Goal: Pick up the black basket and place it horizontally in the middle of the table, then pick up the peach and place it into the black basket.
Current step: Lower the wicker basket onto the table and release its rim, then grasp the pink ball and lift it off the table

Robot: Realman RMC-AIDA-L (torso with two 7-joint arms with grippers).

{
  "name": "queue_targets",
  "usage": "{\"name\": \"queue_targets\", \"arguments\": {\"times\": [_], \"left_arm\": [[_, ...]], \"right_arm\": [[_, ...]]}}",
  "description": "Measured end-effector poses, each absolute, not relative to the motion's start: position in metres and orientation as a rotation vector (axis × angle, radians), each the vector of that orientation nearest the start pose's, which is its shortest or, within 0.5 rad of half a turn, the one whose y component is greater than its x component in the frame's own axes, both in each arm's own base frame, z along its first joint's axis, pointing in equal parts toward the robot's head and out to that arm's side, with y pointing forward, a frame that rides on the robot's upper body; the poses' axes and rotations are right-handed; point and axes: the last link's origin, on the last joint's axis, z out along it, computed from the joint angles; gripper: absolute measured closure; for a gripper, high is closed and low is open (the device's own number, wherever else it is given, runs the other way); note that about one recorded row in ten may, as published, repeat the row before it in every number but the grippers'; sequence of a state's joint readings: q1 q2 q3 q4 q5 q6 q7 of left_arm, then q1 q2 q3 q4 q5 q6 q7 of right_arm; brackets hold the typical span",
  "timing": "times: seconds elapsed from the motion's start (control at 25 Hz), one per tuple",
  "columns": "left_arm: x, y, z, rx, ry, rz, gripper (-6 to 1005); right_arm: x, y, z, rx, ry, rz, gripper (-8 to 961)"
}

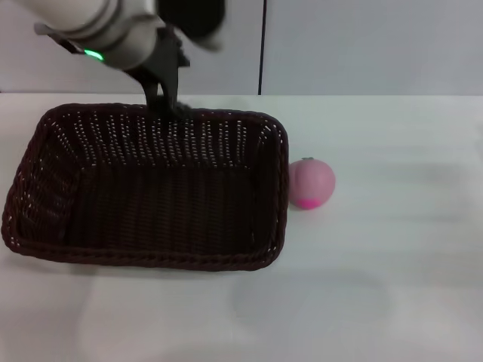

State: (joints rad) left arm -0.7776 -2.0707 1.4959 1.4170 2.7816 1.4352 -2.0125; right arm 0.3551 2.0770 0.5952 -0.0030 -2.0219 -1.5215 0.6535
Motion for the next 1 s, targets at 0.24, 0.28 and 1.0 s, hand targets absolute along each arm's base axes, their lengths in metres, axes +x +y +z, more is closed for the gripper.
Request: {"name": "queue_targets", "arguments": {"times": [0.24,0.28,1.0], "left_arm": [[-0.112,0.393,0.062,-2.554,-0.027,0.141,309],[-0.112,0.393,0.062,-2.554,-0.027,0.141,310],[-0.234,0.317,0.106,-2.042,-0.403,-0.681,312]], "right_arm": [[0.347,0.279,0.033,-1.417,0.679,1.136,252],[0.347,0.278,0.035,-1.427,0.66,1.14,252],[0.298,0.3,0.14,-2.264,0.88,0.857,253]]}}
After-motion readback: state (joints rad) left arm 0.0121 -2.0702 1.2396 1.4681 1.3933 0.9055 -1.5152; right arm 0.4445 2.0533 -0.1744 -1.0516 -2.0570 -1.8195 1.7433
